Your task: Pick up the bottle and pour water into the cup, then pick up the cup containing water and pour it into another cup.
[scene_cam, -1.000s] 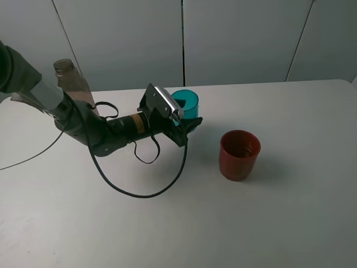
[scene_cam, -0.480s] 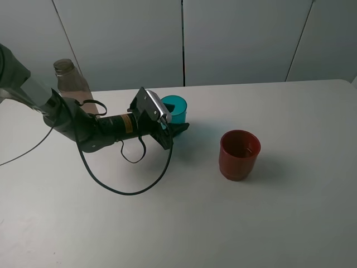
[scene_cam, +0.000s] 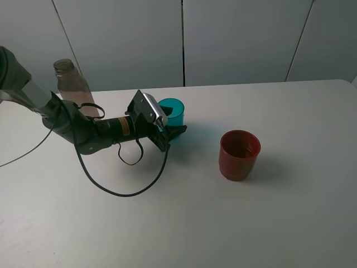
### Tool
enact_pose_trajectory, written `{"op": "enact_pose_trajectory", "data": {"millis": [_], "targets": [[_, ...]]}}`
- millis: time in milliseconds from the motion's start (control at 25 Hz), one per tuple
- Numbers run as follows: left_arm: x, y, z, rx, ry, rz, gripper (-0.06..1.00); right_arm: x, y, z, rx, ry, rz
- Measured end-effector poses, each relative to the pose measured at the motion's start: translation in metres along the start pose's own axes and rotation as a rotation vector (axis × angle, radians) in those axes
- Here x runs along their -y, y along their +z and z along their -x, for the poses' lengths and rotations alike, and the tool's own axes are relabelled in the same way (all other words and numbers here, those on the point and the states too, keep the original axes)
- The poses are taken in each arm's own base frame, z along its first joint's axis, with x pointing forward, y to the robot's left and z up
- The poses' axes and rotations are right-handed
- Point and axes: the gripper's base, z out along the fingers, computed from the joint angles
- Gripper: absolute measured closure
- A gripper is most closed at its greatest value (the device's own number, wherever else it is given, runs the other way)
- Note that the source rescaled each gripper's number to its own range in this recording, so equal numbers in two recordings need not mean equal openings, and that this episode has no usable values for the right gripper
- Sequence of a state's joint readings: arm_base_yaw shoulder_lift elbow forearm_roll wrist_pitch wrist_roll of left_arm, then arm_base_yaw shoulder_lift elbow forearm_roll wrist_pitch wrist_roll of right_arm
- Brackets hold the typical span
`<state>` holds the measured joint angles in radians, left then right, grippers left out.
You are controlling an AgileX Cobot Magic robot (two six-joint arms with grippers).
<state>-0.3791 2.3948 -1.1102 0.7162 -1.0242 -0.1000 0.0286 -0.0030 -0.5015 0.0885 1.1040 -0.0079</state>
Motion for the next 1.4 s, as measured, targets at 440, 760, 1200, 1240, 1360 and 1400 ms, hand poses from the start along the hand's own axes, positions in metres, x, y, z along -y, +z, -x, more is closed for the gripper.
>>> {"op": "enact_pose_trajectory", "data": {"millis": [440,760,1200,1240,1360,1400], "targets": [[0.003,0.000,0.004,0.052,0.013,-0.033,0.02,0.000,0.000,0.000,0.000,0.000,0.000],[-0.004,-0.005,0.040,0.118,0.046,-0.027,-0.03,0.000,0.000,0.000,0.000,0.000,0.000],[-0.031,-0.045,0.153,0.086,-0.116,0.136,-0.04,0.000,0.000,0.000,0.000,0.000,0.000],[-0.034,-0.052,0.162,0.051,-0.131,0.177,-0.04,0.000,0.000,0.000,0.000,0.000,0.000],[-0.039,-0.072,0.188,0.004,-0.184,0.270,-0.04,0.000,0.000,0.000,0.000,0.000,0.000],[-0.041,-0.079,0.193,-0.023,-0.206,0.314,-0.04,0.000,0.000,0.000,0.000,0.000,0.000]]}}
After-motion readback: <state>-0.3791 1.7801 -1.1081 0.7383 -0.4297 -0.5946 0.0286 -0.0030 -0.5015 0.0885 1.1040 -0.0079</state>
